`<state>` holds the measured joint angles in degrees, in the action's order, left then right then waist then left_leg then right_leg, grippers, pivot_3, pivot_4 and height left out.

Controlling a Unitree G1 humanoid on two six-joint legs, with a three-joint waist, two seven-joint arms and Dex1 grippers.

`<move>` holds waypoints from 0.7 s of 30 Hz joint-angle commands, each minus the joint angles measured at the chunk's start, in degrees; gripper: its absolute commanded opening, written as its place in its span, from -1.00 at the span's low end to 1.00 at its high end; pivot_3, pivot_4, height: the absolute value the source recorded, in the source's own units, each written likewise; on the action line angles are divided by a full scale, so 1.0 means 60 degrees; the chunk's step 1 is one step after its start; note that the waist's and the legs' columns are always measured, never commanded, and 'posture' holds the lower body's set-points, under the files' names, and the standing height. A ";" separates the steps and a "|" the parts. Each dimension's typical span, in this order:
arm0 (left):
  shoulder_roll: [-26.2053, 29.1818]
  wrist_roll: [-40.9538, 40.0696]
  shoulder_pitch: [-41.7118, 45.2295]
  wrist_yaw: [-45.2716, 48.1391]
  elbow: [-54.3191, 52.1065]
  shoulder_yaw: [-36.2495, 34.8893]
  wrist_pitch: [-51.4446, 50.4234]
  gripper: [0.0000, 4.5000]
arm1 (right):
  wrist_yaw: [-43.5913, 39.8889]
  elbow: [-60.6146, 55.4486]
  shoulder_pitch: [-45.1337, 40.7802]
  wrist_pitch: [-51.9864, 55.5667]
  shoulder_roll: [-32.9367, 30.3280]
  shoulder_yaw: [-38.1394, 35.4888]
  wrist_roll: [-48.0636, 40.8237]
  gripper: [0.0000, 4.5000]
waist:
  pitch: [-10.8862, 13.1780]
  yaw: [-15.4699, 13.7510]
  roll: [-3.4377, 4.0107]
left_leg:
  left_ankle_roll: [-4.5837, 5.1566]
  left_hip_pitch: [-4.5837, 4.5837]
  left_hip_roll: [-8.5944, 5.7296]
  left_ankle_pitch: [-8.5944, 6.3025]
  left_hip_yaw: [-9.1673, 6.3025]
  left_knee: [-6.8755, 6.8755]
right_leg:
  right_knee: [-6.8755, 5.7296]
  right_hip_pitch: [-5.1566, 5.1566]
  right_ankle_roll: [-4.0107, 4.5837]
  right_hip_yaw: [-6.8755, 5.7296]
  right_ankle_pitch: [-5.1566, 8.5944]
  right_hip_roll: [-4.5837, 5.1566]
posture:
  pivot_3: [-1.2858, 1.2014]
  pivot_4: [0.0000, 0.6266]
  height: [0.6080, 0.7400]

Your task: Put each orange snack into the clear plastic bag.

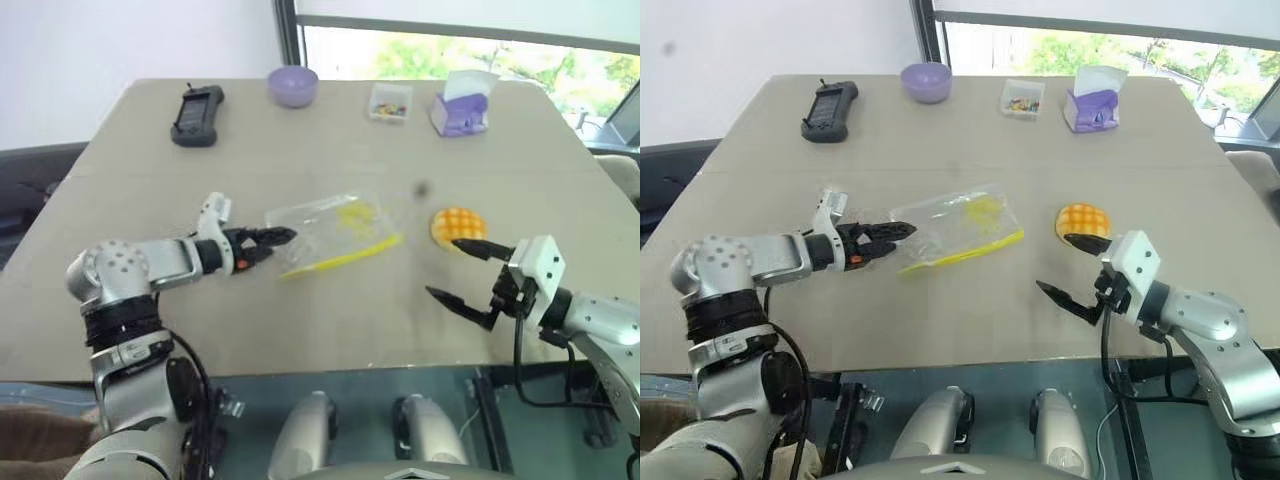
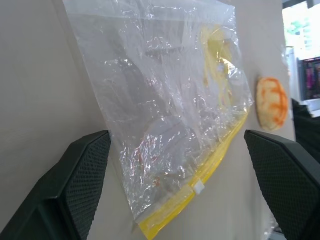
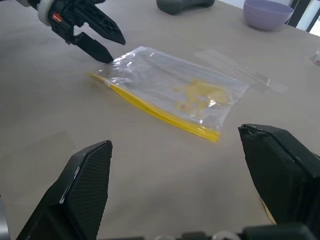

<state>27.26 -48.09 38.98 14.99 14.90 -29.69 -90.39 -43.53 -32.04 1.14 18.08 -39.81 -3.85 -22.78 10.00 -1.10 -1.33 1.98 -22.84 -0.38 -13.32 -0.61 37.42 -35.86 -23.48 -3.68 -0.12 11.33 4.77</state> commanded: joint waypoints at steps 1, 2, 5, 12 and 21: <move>-0.0376 0.0331 -0.0018 -0.0114 0.1055 0.0119 -0.0352 1.00 | 0.0155 -0.0451 0.0077 -0.0096 0.0029 -0.0368 -0.0034 0.96 | -0.0004 0.0001 0.0003 | 0.0000 0.0000 -0.0003 0.0000 -0.0003 0.0000 | 0.0000 0.0000 0.0000 0.0000 0.0000 0.0005 | 0.03 -0.52 1.00; -0.0419 0.0456 0.0041 -0.0075 0.1272 0.0133 -0.0293 1.00 | 0.0178 -0.0464 0.0128 -0.0115 0.0030 -0.0386 -0.0028 0.96 | -0.0011 -0.0014 0.0005 | 0.0000 0.0000 -0.0008 0.0000 -0.0004 0.0000 | 0.0000 0.0001 0.0000 0.0000 0.0000 0.0007 | 0.03 -0.52 1.00; -0.0545 0.0659 0.0319 0.0073 0.2153 -0.0053 0.0056 1.00 | 0.0207 -0.0539 0.0470 -0.0295 0.0043 -0.0441 0.0082 0.96 | -0.0042 -0.0052 0.0007 | 0.0001 0.0001 -0.0019 0.0001 -0.0002 0.0000 | 0.0000 0.0008 -0.0001 -0.0011 0.0002 0.0013 | 0.03 -0.52 1.00; -0.0564 0.1026 0.0719 0.0575 0.3029 0.0307 0.0733 0.65 | 0.0174 -0.0484 0.1038 -0.0744 0.0106 -0.0688 0.0202 1.00 | -0.0119 -0.0086 0.0028 | 0.0002 0.0025 -0.0022 0.0001 -0.0002 0.0000 | 0.0001 0.0033 -0.0003 -0.0022 0.0032 0.0025 | 0.03 -0.52 1.00; -0.0832 0.1391 0.0986 0.0995 0.3965 0.0307 0.1263 -0.98 | 0.0070 -0.0187 0.1443 -0.1363 0.0210 -0.0899 0.0282 1.00 | -0.0145 -0.0152 0.0062 | 0.0003 0.0015 -0.0032 0.0000 -0.0007 -0.0001 | 0.0011 0.0035 -0.0012 -0.0029 0.0037 0.0034 | 0.03 -0.52 1.00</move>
<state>23.04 -41.04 46.54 20.63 35.76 -28.94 -83.13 -43.03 -32.46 9.49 11.58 -38.91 -7.49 -20.77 9.13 -2.01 -0.96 2.00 -22.73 -0.57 -13.32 -0.65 37.41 -35.80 -23.27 -3.76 -0.30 11.56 4.97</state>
